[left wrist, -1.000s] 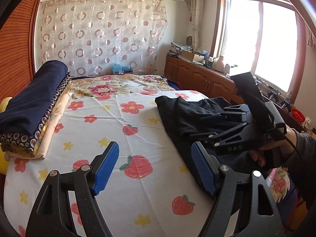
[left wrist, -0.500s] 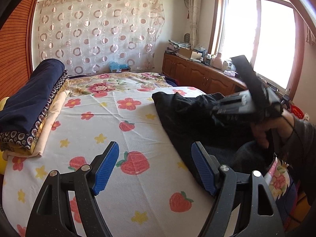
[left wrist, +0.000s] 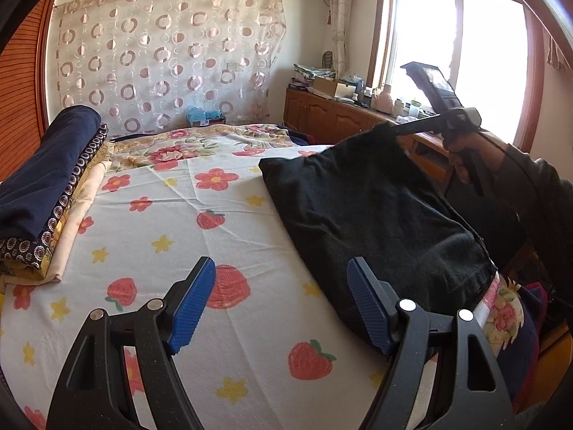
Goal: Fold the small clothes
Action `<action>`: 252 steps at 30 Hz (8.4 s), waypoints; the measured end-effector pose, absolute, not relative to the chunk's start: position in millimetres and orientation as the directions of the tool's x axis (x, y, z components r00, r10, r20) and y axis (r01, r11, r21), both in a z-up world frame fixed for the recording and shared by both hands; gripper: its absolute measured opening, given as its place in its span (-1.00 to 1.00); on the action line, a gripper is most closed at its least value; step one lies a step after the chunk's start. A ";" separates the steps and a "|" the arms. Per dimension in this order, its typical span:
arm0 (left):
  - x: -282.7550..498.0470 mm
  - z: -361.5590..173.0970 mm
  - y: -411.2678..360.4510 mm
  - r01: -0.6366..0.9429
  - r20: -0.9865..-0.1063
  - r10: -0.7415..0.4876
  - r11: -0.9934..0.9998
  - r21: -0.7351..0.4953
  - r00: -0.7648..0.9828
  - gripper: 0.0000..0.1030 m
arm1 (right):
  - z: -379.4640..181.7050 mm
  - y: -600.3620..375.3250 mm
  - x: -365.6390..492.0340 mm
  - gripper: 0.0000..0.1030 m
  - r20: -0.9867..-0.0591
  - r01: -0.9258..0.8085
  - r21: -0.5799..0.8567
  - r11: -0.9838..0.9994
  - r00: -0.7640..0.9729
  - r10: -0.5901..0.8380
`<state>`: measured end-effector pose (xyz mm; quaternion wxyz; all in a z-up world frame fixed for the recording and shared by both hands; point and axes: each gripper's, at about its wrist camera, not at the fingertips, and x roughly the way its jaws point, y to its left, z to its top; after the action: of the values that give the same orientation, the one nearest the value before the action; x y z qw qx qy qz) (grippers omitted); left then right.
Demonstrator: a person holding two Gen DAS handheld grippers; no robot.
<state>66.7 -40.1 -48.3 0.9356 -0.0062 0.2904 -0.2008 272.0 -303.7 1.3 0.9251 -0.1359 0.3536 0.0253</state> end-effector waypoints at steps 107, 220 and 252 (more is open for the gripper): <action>104.6 -2.0 -98.7 0.576 -0.580 -0.575 0.790 -0.209 0.577 -0.86 | -18.0 -388.7 54.2 -0.86 -0.444 -0.273 0.139 0.952 0.842 0.307; 153.8 66.2 159.7 0.110 -0.363 -0.217 0.949 -0.295 0.906 -0.72 | 119.8 -123.1 311.0 -0.72 -0.396 -0.732 -0.159 0.662 0.662 0.636; 112.9 3.6 208.7 -0.134 -0.451 0.052 0.979 -0.152 0.891 0.58 | 82.5 74.0 381.7 -0.09 -0.504 -0.745 -0.154 0.649 0.625 0.597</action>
<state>112.9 208.7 3.6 0.9682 -0.0900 0.2284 0.0482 381.7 74.0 82.5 0.8838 -0.1770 0.2090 0.3795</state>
